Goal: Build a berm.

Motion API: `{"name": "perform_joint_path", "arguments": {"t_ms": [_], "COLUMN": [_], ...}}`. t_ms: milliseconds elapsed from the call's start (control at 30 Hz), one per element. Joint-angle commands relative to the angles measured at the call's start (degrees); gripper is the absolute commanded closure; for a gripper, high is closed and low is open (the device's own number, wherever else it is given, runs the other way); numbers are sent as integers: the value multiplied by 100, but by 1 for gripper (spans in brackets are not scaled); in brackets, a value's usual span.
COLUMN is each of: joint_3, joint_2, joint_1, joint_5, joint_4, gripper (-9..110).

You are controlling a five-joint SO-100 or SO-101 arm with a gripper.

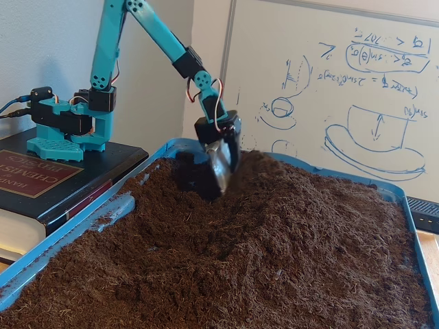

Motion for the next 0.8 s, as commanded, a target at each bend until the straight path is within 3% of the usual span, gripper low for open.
{"name": "perform_joint_path", "arguments": {"t_ms": [0,567,767], "joint_3": [-1160,-1257,-1362], "joint_2": [1107,1740,1890], "joint_1": [193,211,888], "joint_5": [-35,-53,-272], "joint_4": [-185,-264,-343], "gripper": [101,101,101]}}
